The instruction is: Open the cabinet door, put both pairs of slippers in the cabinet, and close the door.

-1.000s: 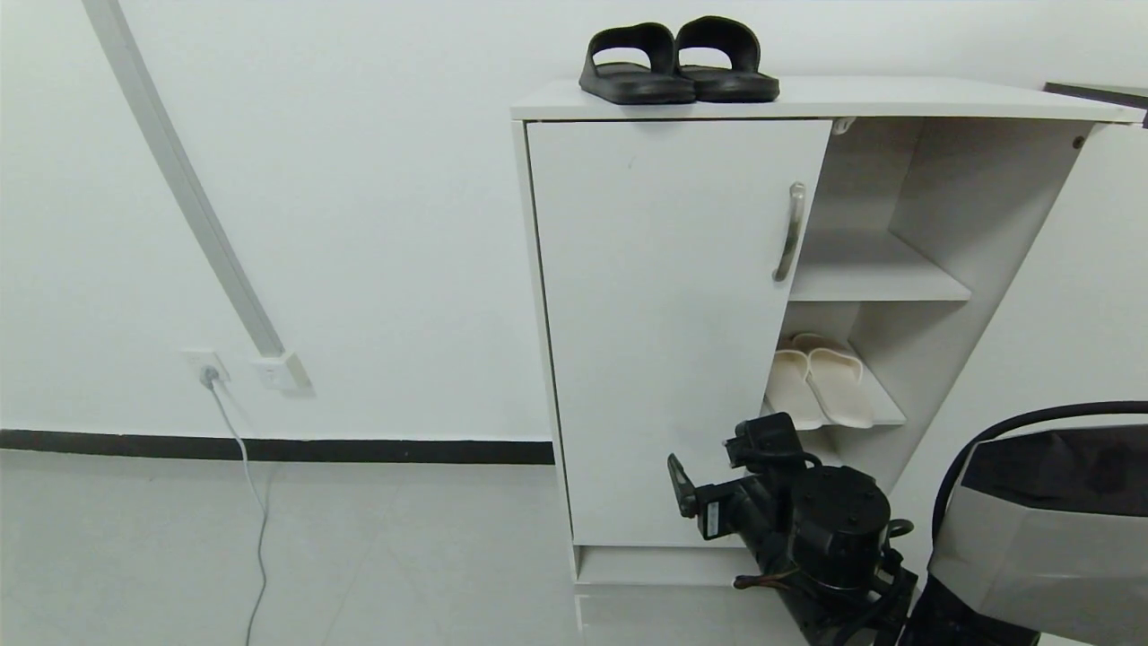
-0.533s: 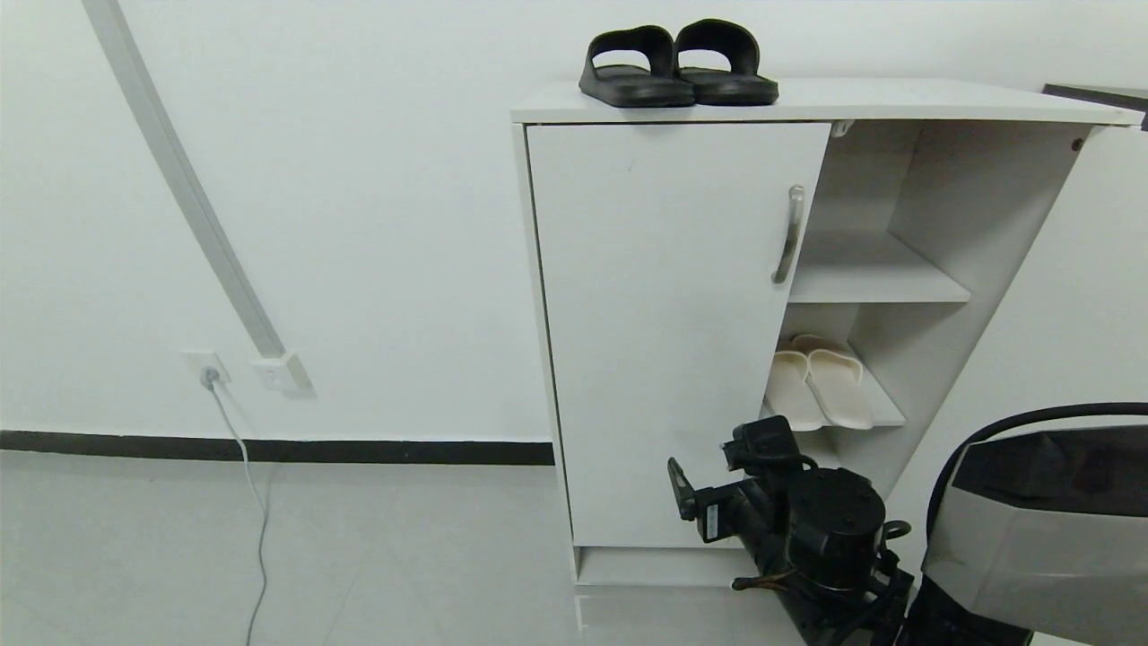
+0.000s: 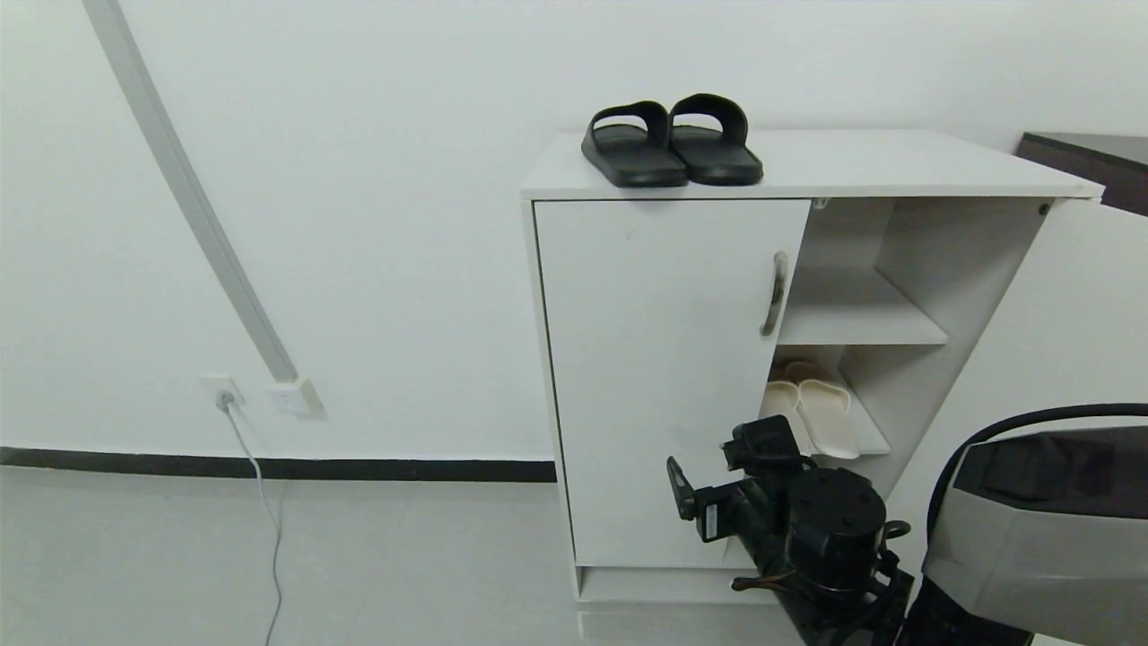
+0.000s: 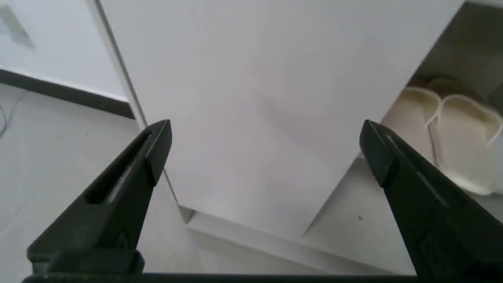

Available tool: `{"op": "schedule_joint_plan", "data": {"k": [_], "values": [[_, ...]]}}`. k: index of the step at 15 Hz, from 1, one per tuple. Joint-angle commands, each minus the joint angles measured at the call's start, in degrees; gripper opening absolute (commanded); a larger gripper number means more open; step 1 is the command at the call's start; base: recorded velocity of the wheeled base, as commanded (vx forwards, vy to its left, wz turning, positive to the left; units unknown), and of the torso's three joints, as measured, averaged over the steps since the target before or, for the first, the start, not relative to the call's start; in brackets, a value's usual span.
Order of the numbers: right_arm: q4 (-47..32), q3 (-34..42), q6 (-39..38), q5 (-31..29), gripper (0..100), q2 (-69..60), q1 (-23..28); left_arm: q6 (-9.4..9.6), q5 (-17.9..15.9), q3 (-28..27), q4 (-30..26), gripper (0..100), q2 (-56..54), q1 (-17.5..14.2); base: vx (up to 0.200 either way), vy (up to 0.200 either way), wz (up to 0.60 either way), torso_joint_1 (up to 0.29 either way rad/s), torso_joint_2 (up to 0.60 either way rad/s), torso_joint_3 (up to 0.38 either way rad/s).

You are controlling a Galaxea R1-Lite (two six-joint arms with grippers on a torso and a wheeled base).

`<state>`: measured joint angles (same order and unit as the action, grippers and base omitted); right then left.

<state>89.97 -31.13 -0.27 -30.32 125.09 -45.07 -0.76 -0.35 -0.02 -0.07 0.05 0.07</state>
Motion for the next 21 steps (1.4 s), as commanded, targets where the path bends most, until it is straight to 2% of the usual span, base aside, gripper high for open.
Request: {"op": "schedule_joint_plan", "data": {"k": [1,11,21], "values": [[0.0,0.0,0.0,0.0,100,0.2,0.0,-0.04,0.0,0.0,0.0,0,0.0,0.0,0.000,0.000,0.00,0.115,-0.45,-0.364],[0.0,0.0,0.0,0.1,100,0.2,0.2,-0.04,0.0,0.0,0.0,0,0.0,0.0,0.000,0.000,0.00,0.152,-0.48,-0.329],[0.0,0.0,-0.1,0.1,100,0.6,0.3,-0.12,0.0,0.0,0.0,0,0.0,0.0,0.000,0.000,0.00,0.221,-0.54,-0.315]]}}
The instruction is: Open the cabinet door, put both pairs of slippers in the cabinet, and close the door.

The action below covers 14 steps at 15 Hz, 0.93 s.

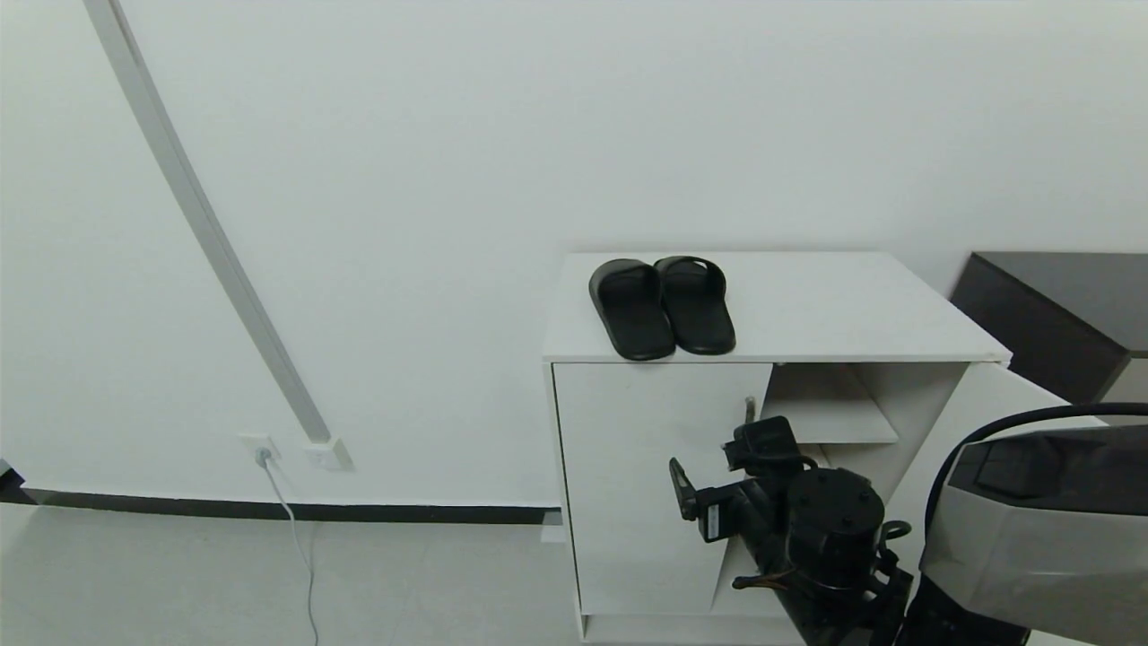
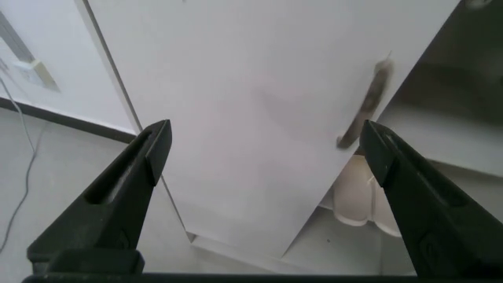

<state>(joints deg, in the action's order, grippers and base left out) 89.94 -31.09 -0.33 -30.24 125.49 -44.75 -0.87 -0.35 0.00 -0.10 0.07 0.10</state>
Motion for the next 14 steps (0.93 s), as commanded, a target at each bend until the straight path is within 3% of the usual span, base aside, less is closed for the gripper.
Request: {"op": "schedule_joint_plan", "data": {"k": [1,5,11,14], "values": [[0.1,0.0,0.0,0.0,100,0.2,0.0,-0.01,0.0,0.0,0.0,0,0.0,0.0,0.000,0.000,0.00,0.251,-0.58,-0.330],[0.1,-0.1,-0.2,0.3,100,0.6,0.5,-0.01,0.0,0.0,0.0,0,0.0,0.0,0.000,0.000,0.00,0.212,-0.47,-0.254],[0.1,-4.9,3.4,2.5,100,-0.7,1.2,1.39,-0.4,0.0,0.0,0,0.0,0.0,0.000,0.000,0.00,0.008,-0.02,-0.008],[-20.5,-17.3,2.5,2.7,100,-6.9,3.0,2.01,-0.7,0.0,-0.1,0,0.0,0.0,0.000,0.000,0.00,0.000,0.00,0.000]]}}
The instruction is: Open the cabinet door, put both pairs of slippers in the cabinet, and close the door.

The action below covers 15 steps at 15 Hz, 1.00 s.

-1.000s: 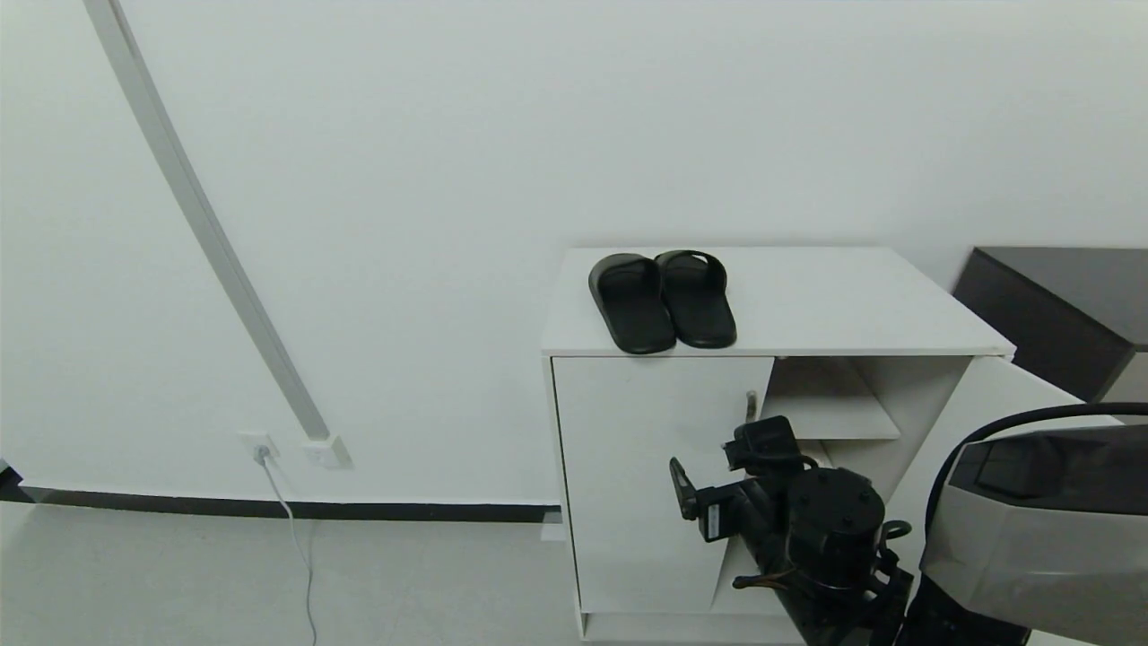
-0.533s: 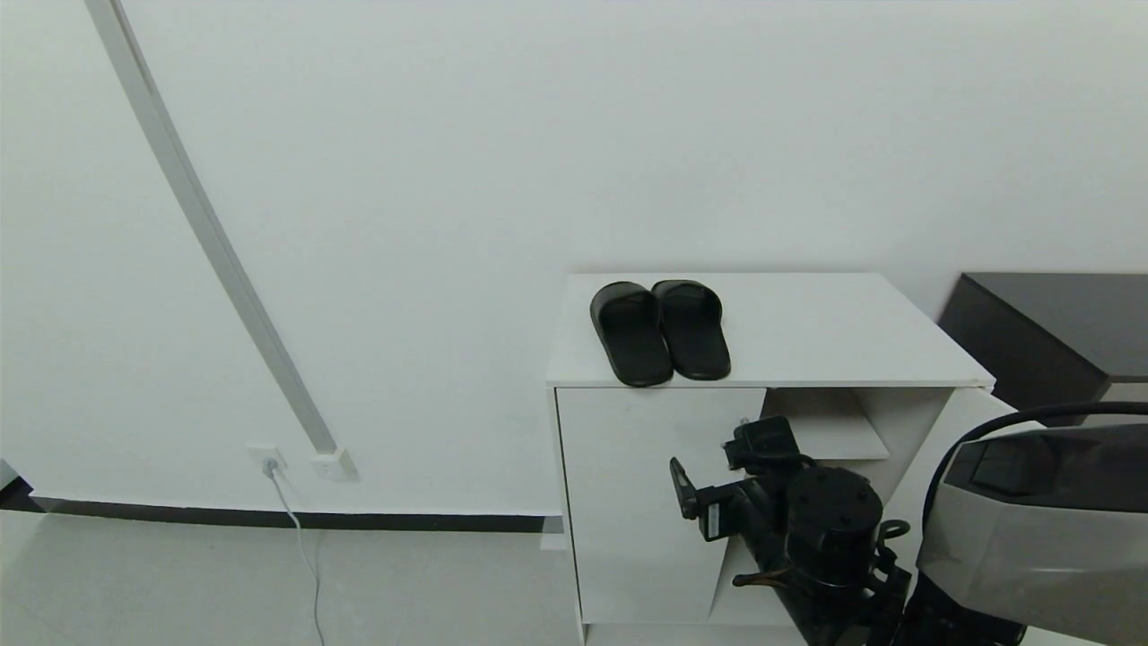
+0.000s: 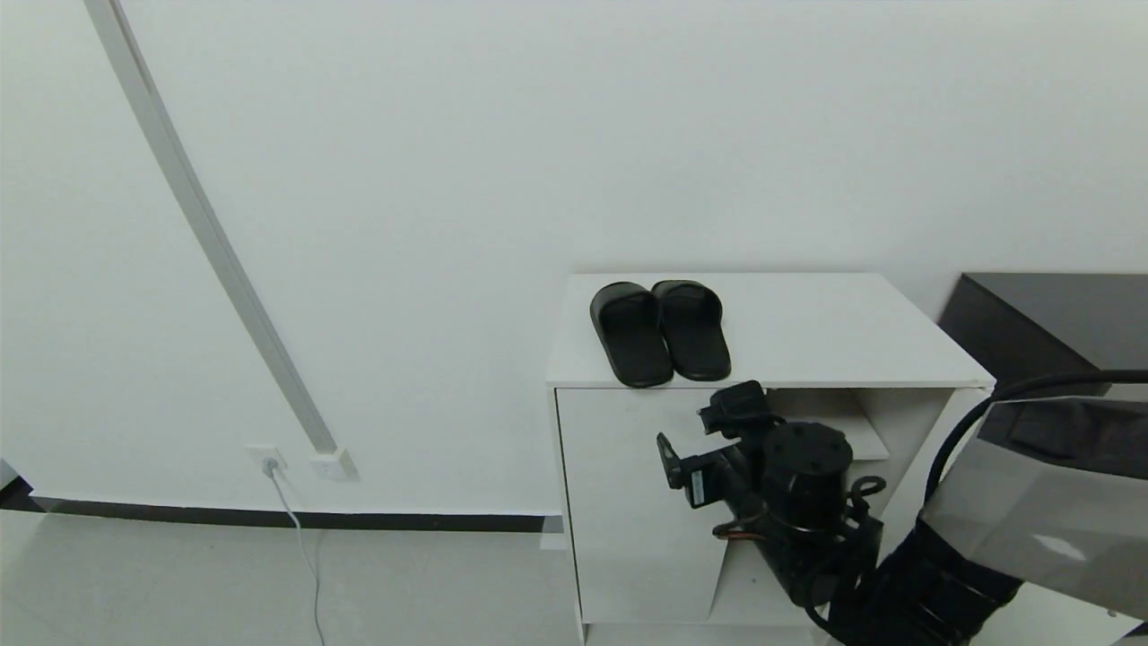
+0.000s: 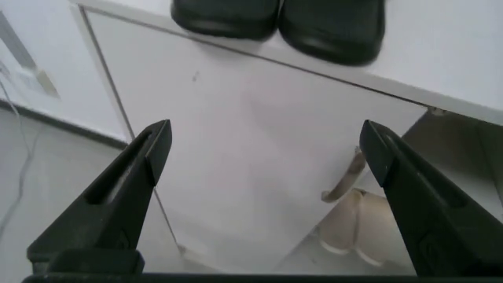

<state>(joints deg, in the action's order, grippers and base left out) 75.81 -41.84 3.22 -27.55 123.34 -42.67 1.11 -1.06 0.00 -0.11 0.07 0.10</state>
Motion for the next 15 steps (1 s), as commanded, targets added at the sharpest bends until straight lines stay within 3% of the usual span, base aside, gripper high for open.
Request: {"op": "schedule_joint_plan", "data": {"k": [1,2,5,8,15], "values": [[-10.0,-8.7,-2.0,0.0,100,-6.1,0.9,0.03,-0.1,0.0,-0.1,0,0.0,0.0,0.000,0.000,0.00,0.000,0.00,0.000],[-20.5,-14.6,-4.0,0.0,100,-9.0,0.8,-0.05,0.0,0.0,0.0,0,0.0,0.0,0.000,0.000,0.00,0.000,0.00,0.000],[-33.7,-23.0,-9.5,-2.0,100,-10.3,0.7,-0.14,0.0,0.0,0.0,0,0.0,0.0,0.000,0.000,0.00,0.000,0.00,0.000],[-35.0,-23.6,-10.2,-2.1,100,-10.1,0.5,-0.41,0.0,0.0,-0.1,0,0.0,0.0,0.000,0.000,0.00,0.000,0.00,0.000],[-34.6,-20.8,-10.6,-2.1,100,-9.8,0.0,-0.58,-0.1,0.0,-0.1,0,0.0,0.0,0.200,0.000,0.00,0.004,0.00,0.002]]}}
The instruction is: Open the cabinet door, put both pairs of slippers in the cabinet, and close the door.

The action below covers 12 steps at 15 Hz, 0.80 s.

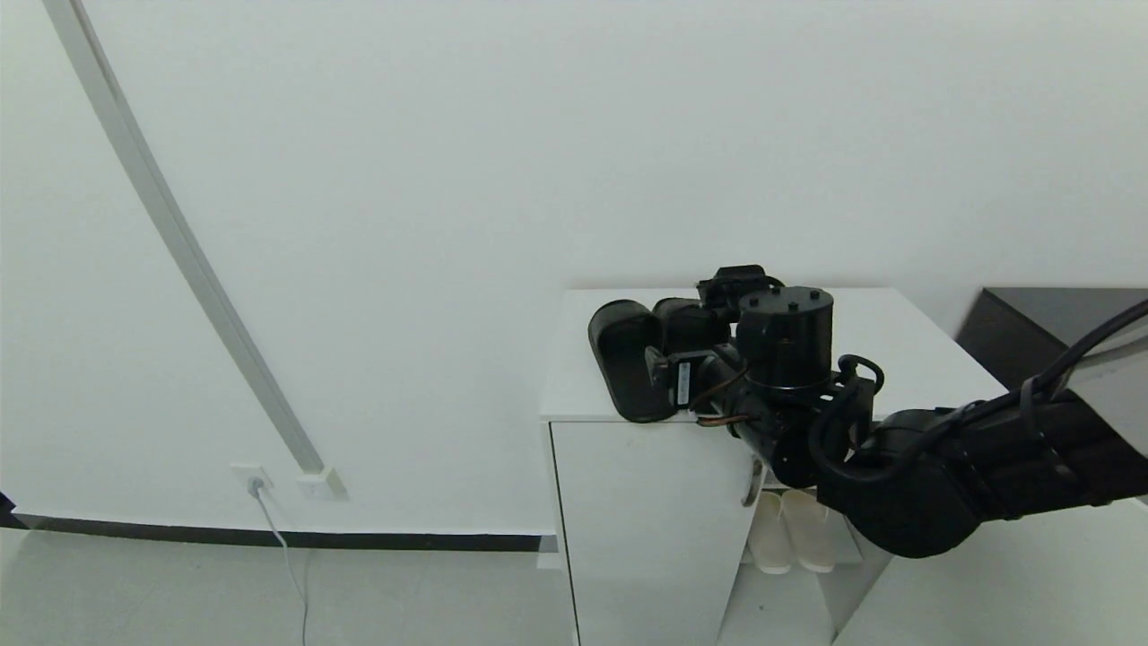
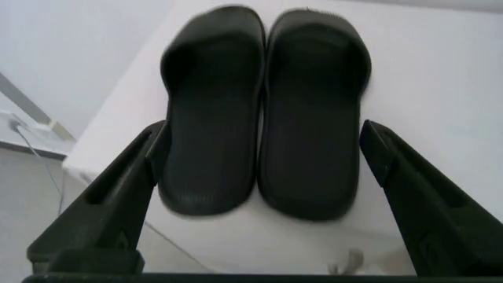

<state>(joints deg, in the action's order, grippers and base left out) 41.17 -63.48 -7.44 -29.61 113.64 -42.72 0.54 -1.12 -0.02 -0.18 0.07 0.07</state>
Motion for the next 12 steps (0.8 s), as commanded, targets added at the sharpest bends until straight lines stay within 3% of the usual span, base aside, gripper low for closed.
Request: {"op": "schedule_joint_plan", "data": {"k": [1,5,8,12], "values": [[0.1,1.6,-0.6,0.0,100,0.0,-0.1,-0.01,0.0,0.0,0.0,0,0.0,0.0,0.200,0.000,0.00,0.007,0.00,0.002],[0.8,5.0,-2.1,0.1,100,0.4,-1.1,-0.10,0.0,0.0,0.0,0,0.0,0.0,0.200,0.000,0.00,0.007,0.00,-0.001],[5.1,4.4,-1.1,0.2,100,4.2,-1.0,-0.18,0.1,0.0,0.0,0,0.0,0.0,0.000,0.000,0.00,0.000,0.00,0.000],[4.9,-1.7,0.1,0.6,100,9.3,0.2,-0.18,0.1,0.0,0.0,0,0.0,0.0,0.000,0.000,0.00,0.000,0.00,0.000]]}}
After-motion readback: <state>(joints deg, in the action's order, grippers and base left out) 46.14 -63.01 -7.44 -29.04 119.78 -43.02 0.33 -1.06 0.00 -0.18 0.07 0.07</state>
